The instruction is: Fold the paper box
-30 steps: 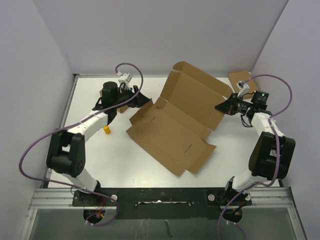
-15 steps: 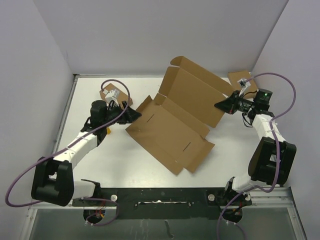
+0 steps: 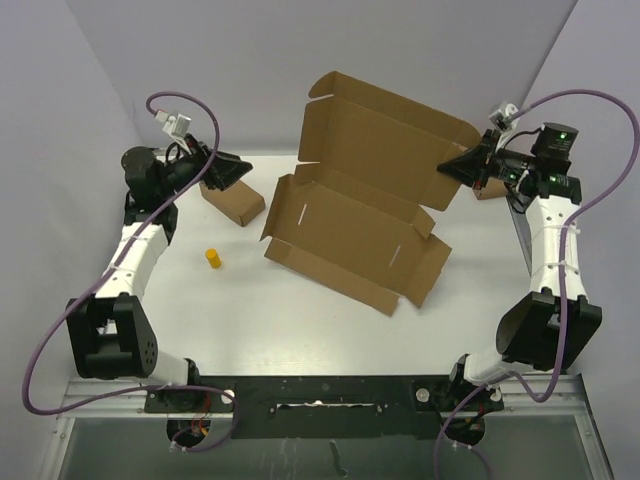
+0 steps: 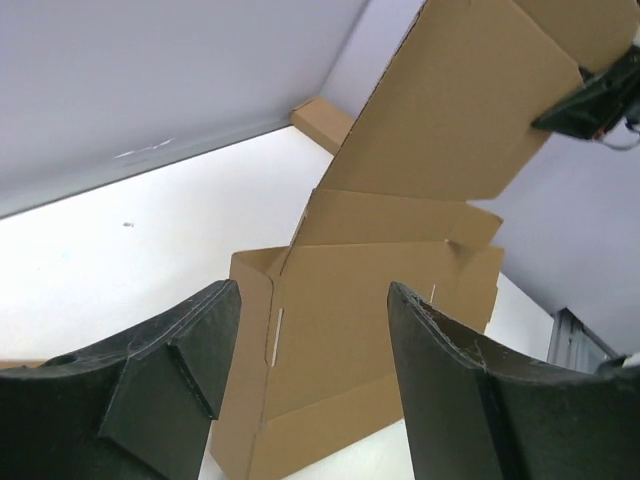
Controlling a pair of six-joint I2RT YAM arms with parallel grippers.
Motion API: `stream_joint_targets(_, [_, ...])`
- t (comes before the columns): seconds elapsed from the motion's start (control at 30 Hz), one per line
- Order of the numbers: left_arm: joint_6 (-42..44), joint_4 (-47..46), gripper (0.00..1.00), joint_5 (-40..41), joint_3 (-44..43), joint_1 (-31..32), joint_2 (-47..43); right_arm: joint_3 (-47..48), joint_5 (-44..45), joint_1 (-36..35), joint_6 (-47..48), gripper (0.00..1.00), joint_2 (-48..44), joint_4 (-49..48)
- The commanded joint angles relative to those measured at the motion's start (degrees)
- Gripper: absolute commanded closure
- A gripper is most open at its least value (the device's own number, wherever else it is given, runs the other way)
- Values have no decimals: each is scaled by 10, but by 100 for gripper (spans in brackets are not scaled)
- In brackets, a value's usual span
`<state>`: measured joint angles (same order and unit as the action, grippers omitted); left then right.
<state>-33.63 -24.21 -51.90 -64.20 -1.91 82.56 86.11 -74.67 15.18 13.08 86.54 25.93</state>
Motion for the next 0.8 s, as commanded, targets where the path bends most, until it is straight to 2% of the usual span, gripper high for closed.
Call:
stream_joint_targets(0.0, [20,-121,40,-103,-40,2,31,64,-56,-1,28,100,-17,73])
stream_joint_targets(0.1, [37,-130,42,-138,-73,-2,64,105,-64,-1,29,100,-16,100])
stream_joint_targets(0.2, [24,-141,47,-173,-115,-3,110,132,-81,-2,29,100,-18,119])
stream_joint_targets(0.37, [-107,-348,50,-240,-126,2,161,155,-105,-3,9,100,-24,123])
stream_joint_targets(0.43, [-153,-402,50,-251,-128,4,174,163,-111,-5,7,100,-25,127])
stream_joint_targets(0.77, [-183,-502,54,-284,-105,56,197,181,-126,-14,-17,100,-27,121])
